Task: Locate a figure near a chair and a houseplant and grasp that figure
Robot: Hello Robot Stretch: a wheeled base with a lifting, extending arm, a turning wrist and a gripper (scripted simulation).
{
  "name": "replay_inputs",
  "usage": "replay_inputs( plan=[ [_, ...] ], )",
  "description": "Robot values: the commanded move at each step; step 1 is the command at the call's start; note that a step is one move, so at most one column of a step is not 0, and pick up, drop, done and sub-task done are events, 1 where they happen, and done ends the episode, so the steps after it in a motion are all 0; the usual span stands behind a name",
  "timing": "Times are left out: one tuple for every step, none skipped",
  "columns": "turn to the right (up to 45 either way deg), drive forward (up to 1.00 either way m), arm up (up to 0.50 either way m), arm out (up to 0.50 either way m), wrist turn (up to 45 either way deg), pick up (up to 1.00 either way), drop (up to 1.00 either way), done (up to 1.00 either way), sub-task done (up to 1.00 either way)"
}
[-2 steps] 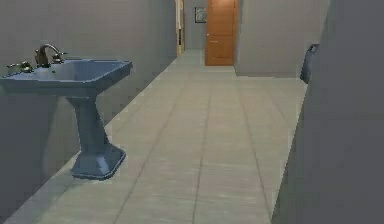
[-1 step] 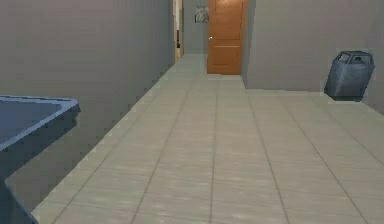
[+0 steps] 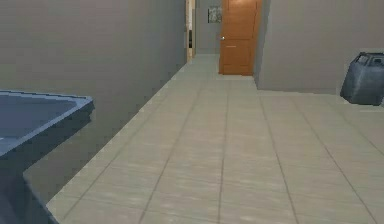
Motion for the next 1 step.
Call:
replay_inputs(
  plan=[
    [0.0,1.00,0.00,0.00,0.0,0.00,0.00,0.00,0.00]
  ],
)
